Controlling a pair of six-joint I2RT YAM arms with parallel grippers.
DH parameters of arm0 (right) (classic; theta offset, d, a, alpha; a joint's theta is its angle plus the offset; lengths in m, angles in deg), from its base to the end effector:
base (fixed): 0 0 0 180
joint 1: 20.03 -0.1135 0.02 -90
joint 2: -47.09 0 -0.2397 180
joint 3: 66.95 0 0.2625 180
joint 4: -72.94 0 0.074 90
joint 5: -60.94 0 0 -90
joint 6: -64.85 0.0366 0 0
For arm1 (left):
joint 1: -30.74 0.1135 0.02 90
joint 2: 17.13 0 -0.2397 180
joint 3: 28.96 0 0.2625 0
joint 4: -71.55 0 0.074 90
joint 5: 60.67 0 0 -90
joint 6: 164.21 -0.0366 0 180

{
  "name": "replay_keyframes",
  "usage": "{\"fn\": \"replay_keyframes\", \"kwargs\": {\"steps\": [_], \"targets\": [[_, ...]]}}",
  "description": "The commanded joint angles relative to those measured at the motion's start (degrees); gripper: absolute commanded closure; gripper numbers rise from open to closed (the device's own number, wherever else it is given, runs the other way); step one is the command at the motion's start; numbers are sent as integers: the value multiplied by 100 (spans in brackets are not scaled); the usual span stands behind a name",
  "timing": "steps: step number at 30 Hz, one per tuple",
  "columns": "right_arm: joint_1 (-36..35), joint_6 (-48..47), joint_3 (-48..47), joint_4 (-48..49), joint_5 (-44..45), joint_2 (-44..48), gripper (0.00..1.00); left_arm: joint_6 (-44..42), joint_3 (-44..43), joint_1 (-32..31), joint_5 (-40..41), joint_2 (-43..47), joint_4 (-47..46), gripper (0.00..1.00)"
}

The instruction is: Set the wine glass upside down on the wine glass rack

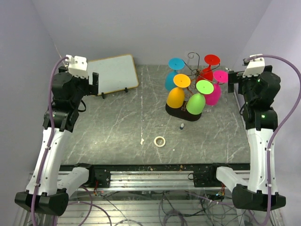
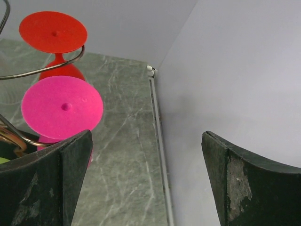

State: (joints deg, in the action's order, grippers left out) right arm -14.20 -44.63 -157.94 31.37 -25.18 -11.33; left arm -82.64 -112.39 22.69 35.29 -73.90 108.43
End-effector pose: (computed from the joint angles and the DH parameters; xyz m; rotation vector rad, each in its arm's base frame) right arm 0.2234 -0.0253 0.4417 -0.1570 1.7357 -0.3835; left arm 0.2301 -0.0287 0.4122 0.1752 1.7404 0.0958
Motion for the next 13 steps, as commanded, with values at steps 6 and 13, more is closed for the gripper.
{"fn": "replay_keyframes", "kwargs": {"steps": [6, 13], "targets": [[261, 774, 698, 482, -116, 561, 0, 496, 351, 263, 182, 633, -269, 1], [357, 822, 737, 528, 65, 709, 0, 432, 433, 299, 171, 789, -207, 1]]}}
